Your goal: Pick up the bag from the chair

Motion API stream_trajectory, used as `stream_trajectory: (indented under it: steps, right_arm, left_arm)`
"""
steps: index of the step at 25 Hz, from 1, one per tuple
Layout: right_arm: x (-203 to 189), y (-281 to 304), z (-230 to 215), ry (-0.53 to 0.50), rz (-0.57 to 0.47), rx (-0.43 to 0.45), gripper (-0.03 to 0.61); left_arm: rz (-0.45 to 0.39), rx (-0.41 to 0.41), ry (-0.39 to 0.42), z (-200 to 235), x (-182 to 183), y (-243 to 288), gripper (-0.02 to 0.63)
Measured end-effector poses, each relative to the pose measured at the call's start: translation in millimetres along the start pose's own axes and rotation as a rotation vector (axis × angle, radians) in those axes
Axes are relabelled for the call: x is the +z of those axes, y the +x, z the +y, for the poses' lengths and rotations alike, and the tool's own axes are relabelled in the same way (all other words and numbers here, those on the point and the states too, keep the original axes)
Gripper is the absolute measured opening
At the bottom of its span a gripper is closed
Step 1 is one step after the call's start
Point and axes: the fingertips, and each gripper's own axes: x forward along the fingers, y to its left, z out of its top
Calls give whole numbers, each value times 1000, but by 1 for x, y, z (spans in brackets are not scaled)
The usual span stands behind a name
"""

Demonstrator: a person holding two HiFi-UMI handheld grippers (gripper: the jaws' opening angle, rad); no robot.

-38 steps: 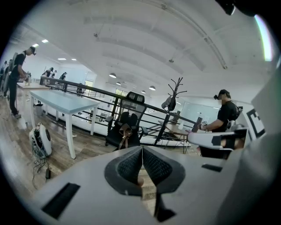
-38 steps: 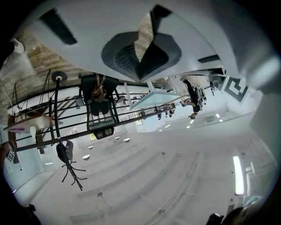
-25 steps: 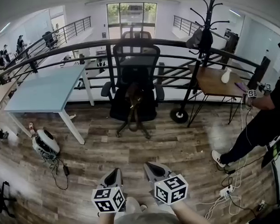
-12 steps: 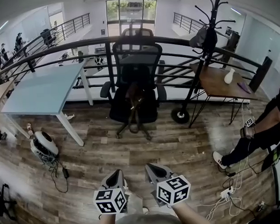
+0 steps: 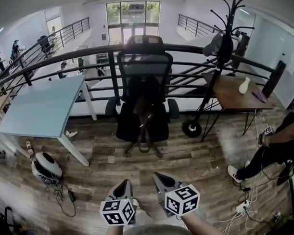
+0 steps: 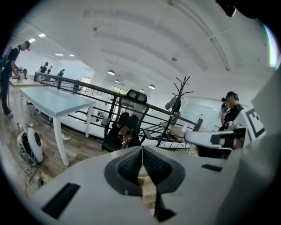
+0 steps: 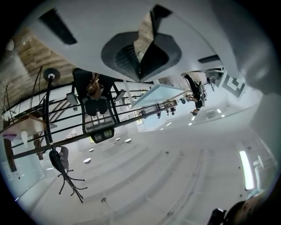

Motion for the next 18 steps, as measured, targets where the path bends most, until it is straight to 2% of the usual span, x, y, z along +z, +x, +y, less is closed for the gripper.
stream_trajectory:
  steps: [12,18]
  right_arm:
    - [53,97,-13,27,-28,-37,0]
    - [64,142,-17,33,-33,-63,0]
  left_arm:
    - [25,-56,17,55,61,68,3]
    - [29,-77,20,90,82,97,3]
